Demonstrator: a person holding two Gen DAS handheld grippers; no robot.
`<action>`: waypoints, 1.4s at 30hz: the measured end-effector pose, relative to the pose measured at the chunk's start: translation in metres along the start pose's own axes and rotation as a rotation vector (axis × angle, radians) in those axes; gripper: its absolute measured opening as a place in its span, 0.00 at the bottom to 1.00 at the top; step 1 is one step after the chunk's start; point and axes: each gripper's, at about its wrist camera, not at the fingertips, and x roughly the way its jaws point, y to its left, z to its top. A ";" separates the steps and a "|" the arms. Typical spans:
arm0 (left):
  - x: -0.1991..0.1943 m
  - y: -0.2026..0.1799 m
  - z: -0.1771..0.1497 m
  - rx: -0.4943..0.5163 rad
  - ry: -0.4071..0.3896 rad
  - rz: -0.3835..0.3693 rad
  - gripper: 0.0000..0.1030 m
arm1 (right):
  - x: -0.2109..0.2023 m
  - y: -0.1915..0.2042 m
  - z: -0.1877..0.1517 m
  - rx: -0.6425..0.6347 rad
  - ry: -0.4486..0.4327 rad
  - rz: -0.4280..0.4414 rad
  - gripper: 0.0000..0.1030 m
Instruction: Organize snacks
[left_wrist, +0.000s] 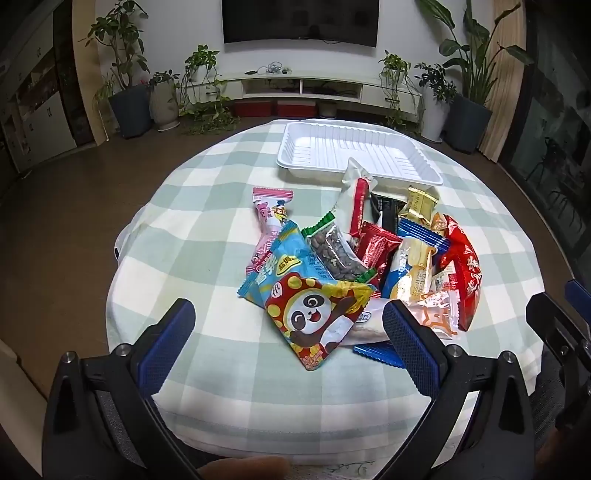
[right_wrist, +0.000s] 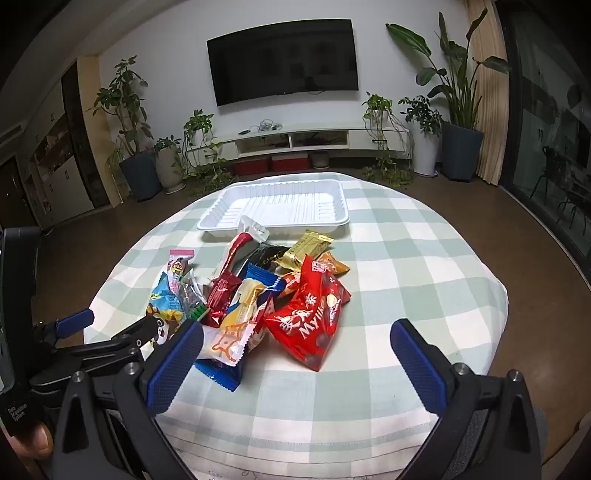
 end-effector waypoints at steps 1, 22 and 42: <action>0.000 0.000 0.000 0.000 -0.001 -0.001 1.00 | 0.000 0.000 0.000 0.000 -0.002 -0.001 1.00; 0.001 -0.002 -0.001 -0.004 -0.005 0.009 1.00 | 0.001 -0.001 0.001 -0.005 0.006 -0.006 1.00; 0.004 -0.004 -0.002 -0.003 0.001 0.004 1.00 | 0.009 0.000 -0.005 -0.004 0.017 -0.007 1.00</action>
